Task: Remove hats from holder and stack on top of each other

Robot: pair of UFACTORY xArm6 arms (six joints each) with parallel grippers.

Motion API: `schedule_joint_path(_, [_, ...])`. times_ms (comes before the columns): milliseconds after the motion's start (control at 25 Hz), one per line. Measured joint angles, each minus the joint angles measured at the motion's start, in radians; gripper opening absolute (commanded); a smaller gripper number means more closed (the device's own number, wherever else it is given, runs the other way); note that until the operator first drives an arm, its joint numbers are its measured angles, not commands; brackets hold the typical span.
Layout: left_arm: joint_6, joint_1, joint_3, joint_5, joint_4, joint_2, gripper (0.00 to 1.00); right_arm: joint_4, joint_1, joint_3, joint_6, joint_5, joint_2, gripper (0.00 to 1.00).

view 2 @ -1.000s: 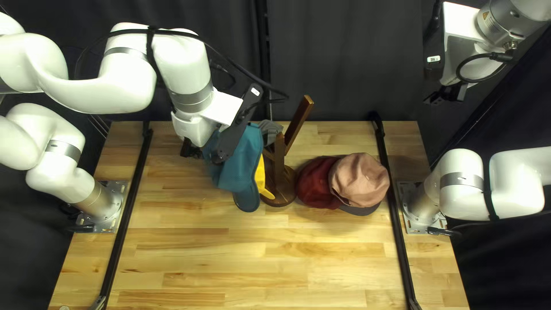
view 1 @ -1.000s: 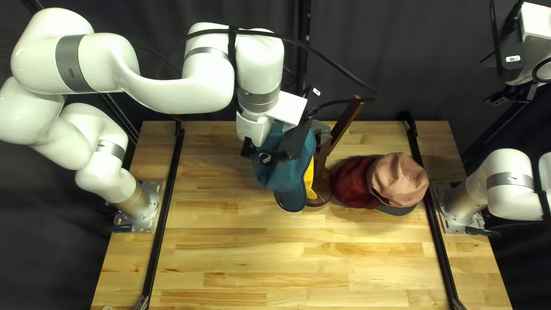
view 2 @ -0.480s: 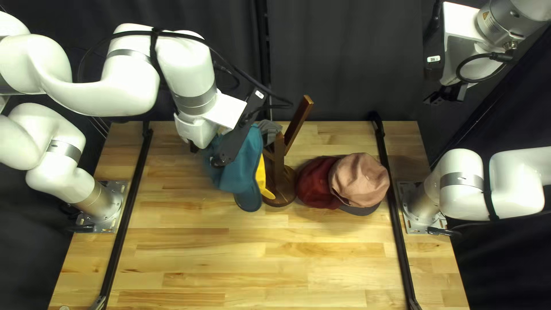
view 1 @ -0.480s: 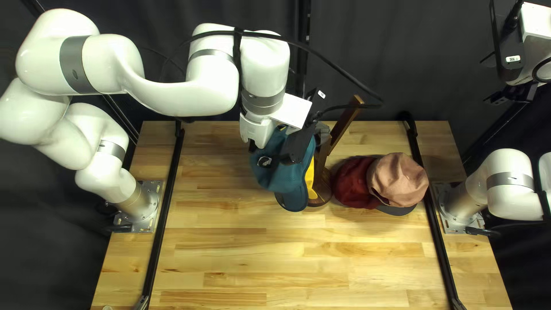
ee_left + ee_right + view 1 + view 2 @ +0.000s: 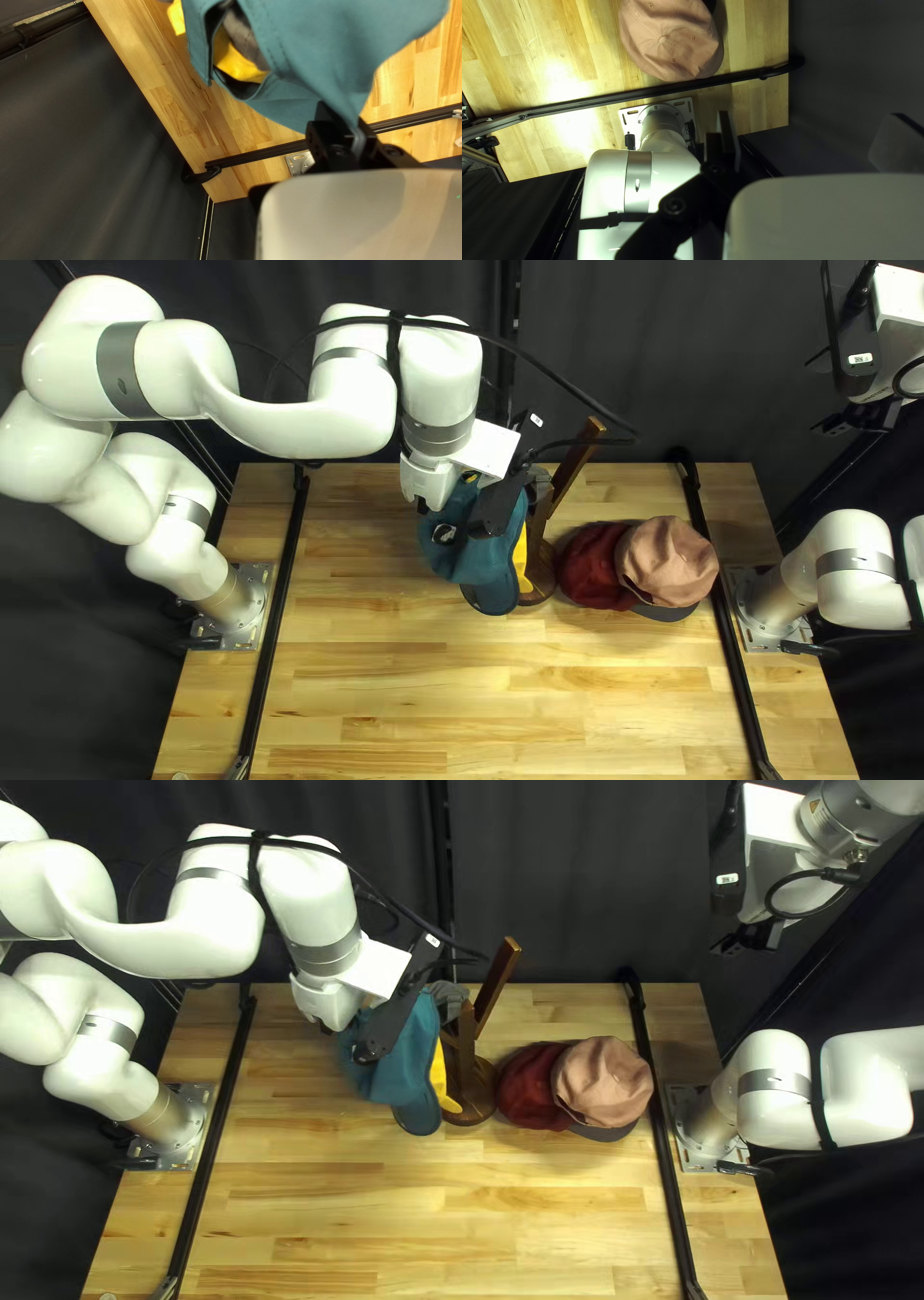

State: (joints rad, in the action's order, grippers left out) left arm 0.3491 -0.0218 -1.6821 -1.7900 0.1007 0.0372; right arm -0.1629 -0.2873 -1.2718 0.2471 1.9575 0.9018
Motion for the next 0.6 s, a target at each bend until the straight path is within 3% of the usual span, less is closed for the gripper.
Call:
schedule_joint_path(320, [0.046, -0.008, -0.400, -0.294, 0.044, -0.160, 0.00, 0.000, 0.000, 0.000, 0.000, 0.000, 0.000, 1.00])
schedule_joint_path(440, [0.049, -0.014, -0.431, -0.351, 0.061, -0.153, 0.00, 0.000, 0.000, 0.000, 0.000, 0.000, 0.000, 1.00])
schedule_joint_path(600, [0.023, -0.035, -0.348, -0.363, 0.066, -0.079, 0.00, 0.000, 0.000, 0.000, 0.000, 0.000, 0.000, 1.00])
